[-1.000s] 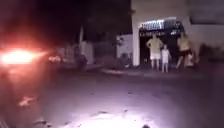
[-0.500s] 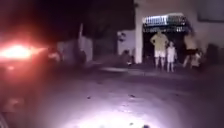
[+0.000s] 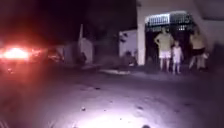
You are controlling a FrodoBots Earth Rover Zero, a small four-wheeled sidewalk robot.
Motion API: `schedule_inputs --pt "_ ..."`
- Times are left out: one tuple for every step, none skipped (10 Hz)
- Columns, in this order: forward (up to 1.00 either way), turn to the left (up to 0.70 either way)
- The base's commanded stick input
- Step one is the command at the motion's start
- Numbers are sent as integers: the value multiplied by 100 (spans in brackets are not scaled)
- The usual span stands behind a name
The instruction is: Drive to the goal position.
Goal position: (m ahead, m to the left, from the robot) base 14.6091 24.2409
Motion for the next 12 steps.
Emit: schedule_inputs --pt "70 0" --pt "70 0" --pt "70 0" --pt "70 0" --pt "70 0" --pt "70 0" --pt "70 0" --pt "70 0" --pt "70 0" --pt "70 0" --pt "70 0" --pt "70 0"
